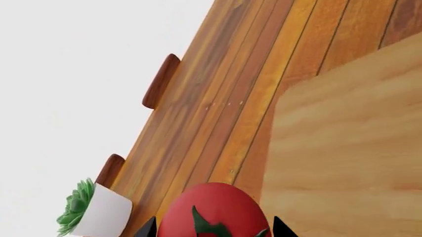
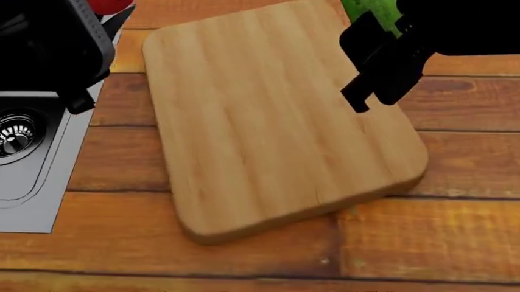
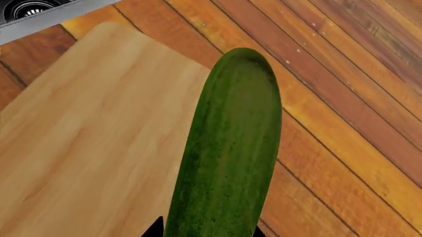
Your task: Pick the vegetables from the sink and place them on the cutting board.
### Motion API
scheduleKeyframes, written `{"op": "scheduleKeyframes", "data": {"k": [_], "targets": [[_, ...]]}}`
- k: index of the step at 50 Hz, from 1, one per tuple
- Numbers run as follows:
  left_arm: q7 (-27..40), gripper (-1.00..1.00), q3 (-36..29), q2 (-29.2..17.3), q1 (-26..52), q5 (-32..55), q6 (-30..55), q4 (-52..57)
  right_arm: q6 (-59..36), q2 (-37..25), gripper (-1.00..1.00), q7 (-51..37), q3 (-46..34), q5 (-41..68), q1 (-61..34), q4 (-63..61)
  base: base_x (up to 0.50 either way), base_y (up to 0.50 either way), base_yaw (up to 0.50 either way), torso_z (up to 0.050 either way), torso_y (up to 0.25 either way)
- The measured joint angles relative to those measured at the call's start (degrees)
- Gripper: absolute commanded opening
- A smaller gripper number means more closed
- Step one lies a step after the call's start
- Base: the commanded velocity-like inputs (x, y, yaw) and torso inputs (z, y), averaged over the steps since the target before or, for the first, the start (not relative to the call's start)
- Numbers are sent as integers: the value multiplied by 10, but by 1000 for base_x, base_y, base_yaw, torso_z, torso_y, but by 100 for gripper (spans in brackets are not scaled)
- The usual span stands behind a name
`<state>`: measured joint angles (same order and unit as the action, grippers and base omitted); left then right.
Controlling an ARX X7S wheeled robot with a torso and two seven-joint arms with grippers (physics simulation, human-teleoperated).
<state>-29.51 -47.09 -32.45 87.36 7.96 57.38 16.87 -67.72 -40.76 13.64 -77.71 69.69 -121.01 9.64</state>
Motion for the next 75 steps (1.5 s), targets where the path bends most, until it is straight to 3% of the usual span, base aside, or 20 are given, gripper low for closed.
{"op": "scheduleKeyframes", "data": {"k": [13,26,44,56,75], "targets": [[-1,-100,0,14,9,0,-13,-21,6,-1,-100,-3,12,4,1,0,60,-496,0,0,0],[-14,-100,21,29,22,24,6,-41,16,12,-100,25,11,-10,-15,3,0,0,0,0,0],[-41,-100,114,58,55,106,134,-46,21,33,-100,50,10,-30,-34,23,0,0,0,0,1],[-39,-100,166,71,25,152,209,-23,20,28,-100,25,21,-22,-20,9,0,0,0,0,0],[-11,-100,184,66,-24,150,217,-49,14,18,-100,3,35,-11,-15,-8,0,0,0,1,1]]}}
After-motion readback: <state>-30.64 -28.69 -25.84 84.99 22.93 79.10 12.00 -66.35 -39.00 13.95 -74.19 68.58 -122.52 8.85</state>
